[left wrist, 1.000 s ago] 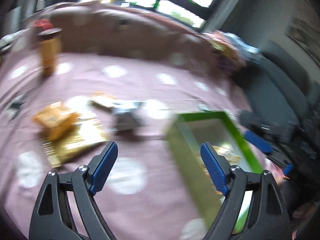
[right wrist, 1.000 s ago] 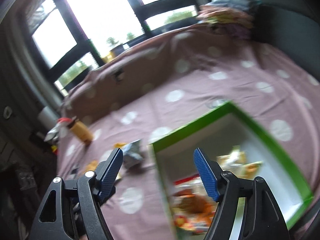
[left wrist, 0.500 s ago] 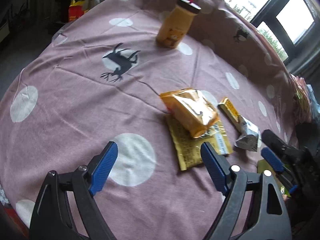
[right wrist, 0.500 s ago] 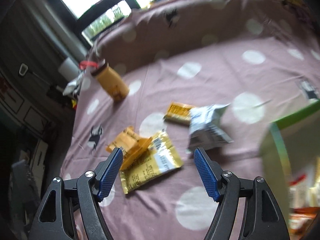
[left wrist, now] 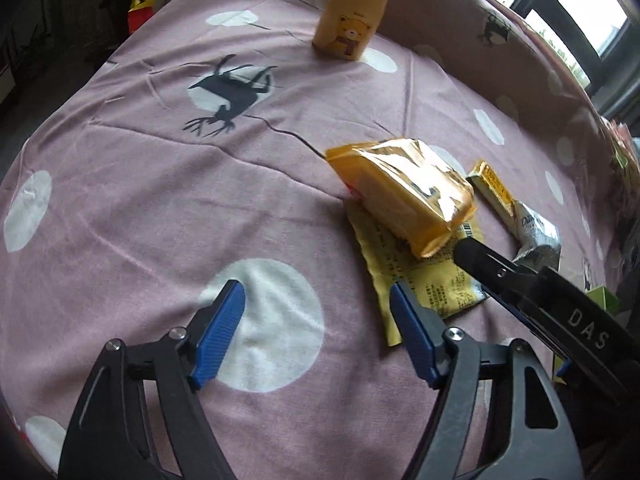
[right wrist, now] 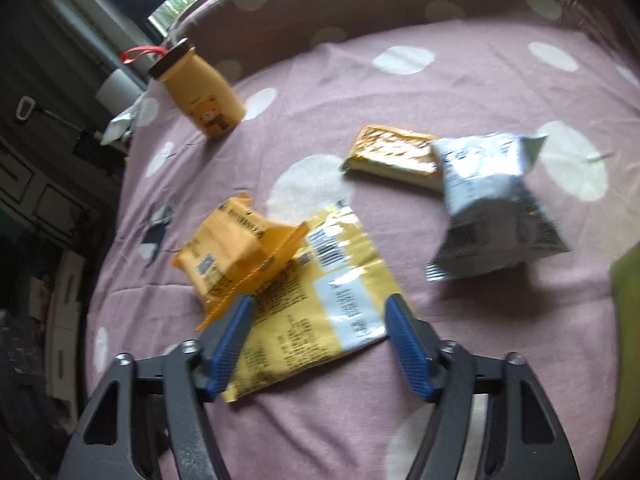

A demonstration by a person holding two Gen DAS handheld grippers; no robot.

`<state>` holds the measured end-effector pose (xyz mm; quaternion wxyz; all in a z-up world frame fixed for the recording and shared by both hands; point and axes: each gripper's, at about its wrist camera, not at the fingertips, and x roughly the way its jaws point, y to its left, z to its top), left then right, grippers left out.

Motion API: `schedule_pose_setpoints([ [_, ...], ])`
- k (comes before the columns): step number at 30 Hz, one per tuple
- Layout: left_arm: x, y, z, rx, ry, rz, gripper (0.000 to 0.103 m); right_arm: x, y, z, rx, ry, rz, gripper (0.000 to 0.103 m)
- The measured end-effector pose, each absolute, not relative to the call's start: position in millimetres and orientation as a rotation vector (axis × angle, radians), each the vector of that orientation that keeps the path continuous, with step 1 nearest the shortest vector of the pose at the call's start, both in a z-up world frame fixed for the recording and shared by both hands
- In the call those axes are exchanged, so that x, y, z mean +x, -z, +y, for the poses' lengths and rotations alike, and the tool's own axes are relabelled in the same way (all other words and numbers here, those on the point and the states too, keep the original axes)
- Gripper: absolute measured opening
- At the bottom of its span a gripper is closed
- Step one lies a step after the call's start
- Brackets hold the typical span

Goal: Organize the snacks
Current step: 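Move the right tool to the gold-and-yellow wrapper and grasp it, then carry the gold-and-yellow wrapper with the right tool over the box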

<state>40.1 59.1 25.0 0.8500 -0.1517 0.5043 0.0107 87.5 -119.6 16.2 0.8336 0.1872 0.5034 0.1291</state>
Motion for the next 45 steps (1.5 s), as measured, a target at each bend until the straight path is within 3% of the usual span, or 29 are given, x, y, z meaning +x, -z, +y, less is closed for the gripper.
schedule_pose_setpoints([
  [2, 41, -24, 53, -0.302, 0.005, 1.063, 0.065, 87, -15, -115, 0.393, -0.297, 1.083, 0.056],
  [4, 42, -23, 50, -0.319, 0.06, 1.066, 0.05, 86, -15, -110, 0.37, -0.297, 1.094, 0.048],
  [6, 43, -22, 48, -0.36, 0.118, 1.081, 0.037, 86, -14, -106, 0.391, -0.345, 1.105, 0.033],
  [9, 43, -21, 50, -0.357, 0.107, 1.087, 0.026, 87, -7, -104, 0.469, -0.417, 1.138, 0.017],
  [11, 42, -21, 53, -0.362, 0.117, 1.088, 0.024, 88, -2, -102, 0.519, -0.456, 1.149, 0.013],
  [22, 36, -24, 66, -0.455, 0.129, 1.1, 0.022, 81, -34, -114, 0.422, -0.328, 1.05, 0.013],
  [25, 35, -23, 72, -0.487, 0.122, 1.097, 0.024, 86, -32, -129, 0.482, -0.313, 1.031, 0.031],
  [26, 35, -23, 73, -0.493, 0.125, 1.097, 0.024, 88, -30, -131, 0.48, -0.297, 1.036, 0.046],
  [27, 35, -22, 74, -0.5, 0.127, 1.097, 0.025, 90, -26, -132, 0.466, -0.277, 1.048, 0.053],
  [33, 39, -21, 74, -0.527, 0.14, 1.084, 0.03, 100, -13, -139, 0.471, -0.262, 1.078, 0.053],
  [38, 43, -21, 72, -0.518, 0.164, 1.083, 0.027, 106, -6, -143, 0.506, -0.332, 1.072, 0.053],
  [41, 44, -22, 68, -0.504, 0.18, 1.087, 0.022, 108, -2, -136, 0.535, -0.393, 1.106, 0.038],
  [45, 42, -28, 56, -0.432, 0.169, 1.087, 0.021, 102, -7, -120, 0.443, -0.375, 1.102, 0.028],
])
